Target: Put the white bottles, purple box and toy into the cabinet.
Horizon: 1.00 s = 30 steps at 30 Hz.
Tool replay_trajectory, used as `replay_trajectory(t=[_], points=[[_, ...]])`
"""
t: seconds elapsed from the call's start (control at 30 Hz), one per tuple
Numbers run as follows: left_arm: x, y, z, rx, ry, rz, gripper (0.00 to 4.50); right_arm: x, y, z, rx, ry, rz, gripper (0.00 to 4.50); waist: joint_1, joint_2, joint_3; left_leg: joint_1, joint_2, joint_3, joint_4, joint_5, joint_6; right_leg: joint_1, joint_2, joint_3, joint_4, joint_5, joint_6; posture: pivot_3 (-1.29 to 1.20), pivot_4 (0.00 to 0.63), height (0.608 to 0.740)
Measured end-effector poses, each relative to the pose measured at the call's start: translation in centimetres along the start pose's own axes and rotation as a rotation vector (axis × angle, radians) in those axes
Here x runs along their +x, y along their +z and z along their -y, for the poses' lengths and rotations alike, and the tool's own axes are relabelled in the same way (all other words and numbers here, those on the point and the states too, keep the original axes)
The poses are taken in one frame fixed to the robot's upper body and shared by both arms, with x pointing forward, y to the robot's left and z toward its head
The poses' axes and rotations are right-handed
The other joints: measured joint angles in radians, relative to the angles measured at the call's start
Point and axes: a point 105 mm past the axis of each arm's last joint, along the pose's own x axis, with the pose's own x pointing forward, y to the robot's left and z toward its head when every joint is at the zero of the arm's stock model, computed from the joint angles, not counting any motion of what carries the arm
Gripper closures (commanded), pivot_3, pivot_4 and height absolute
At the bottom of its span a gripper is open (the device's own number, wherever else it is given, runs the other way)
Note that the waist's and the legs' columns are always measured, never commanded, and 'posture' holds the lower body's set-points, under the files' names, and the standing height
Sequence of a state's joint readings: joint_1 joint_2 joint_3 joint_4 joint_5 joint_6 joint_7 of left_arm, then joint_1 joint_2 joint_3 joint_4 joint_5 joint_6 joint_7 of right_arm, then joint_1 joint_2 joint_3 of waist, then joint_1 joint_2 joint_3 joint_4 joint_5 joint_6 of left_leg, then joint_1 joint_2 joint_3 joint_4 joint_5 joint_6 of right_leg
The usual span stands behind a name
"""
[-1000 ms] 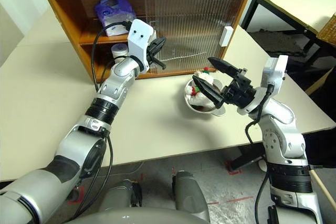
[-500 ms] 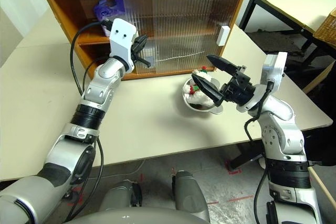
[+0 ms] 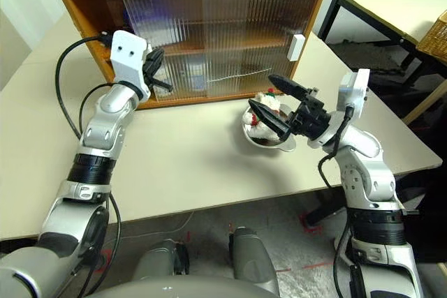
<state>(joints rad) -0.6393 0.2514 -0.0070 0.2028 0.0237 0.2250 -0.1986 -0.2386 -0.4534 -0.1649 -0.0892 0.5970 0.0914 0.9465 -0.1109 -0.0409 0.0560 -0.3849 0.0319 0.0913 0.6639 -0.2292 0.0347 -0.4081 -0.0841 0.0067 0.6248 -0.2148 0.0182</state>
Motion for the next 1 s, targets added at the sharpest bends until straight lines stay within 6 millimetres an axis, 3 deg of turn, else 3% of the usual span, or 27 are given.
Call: replay_trajectory(t=[0.23, 0.53, 0.63, 0.77, 0.97, 1.0], points=[[-1.5, -0.8, -2.5, 0.017, 0.084, -0.030, 4.46, 0.8, 0.1, -0.3, 0.018, 0.044, 0.014, 0.00, 0.027, 0.000, 0.000, 0.000, 0.000, 0.000, 0.000, 0.000, 0.000, 0.000, 0.000, -0.001, 0.000, 0.000, -0.001, -0.01, 0.000, 0.740], [-2.6, -0.7, -3.7, 0.035, 0.122, -0.033, 4.46, 1.3, 0.1, -0.5, 0.037, 0.066, 0.019, 0.00, 0.050, 0.000, 0.000, -0.002, 0.001, 0.001, 0.000, 0.000, 0.000, -0.001, 0.000, 0.000, -0.001, -0.001, -0.001, 0.00, 0.000, 0.740], [-2.7, -0.7, -3.6, 0.030, 0.117, -0.033, 3.89, 1.2, -0.3, -0.3, 0.046, 0.057, 0.010, 0.00, 0.050, 0.000, 0.000, -0.002, 0.001, 0.001, 0.000, 0.000, 0.000, -0.002, 0.000, 0.000, -0.001, -0.002, -0.001, 0.00, 0.000, 0.740], [-3.0, 0.0, -3.1, -0.102, 0.007, 0.038, 2.38, 0.6, -0.3, 0.4, 0.037, 0.036, -0.014, 0.00, 0.049, 0.000, 0.000, -0.002, 0.001, 0.002, 0.000, 0.000, 0.000, -0.002, 0.000, 0.000, -0.001, -0.002, -0.001, 0.00, 0.000, 0.740], [-5.4, 0.6, -3.2, -0.291, -0.182, 0.145, 0.03, -1.7, 0.4, 2.9, -0.002, -0.052, -0.054, 0.00, 0.052, 0.000, 0.000, -0.003, 0.001, 0.002, 0.000, 0.000, 0.000, -0.002, 0.000, -0.001, -0.002, -0.003, -0.003, -0.02, 0.000, 0.740], [-5.8, 0.7, -3.2, -0.302, -0.213, 0.151, 0.01, -2.1, 0.4, 3.3, -0.004, -0.064, -0.060, 0.18, 0.052, 0.000, 0.000, -0.003, 0.001, 0.002, 0.000, 0.000, 0.000, -0.002, 0.000, -0.001, -0.003, -0.003, -0.003, -0.02, 0.000, 0.740]])
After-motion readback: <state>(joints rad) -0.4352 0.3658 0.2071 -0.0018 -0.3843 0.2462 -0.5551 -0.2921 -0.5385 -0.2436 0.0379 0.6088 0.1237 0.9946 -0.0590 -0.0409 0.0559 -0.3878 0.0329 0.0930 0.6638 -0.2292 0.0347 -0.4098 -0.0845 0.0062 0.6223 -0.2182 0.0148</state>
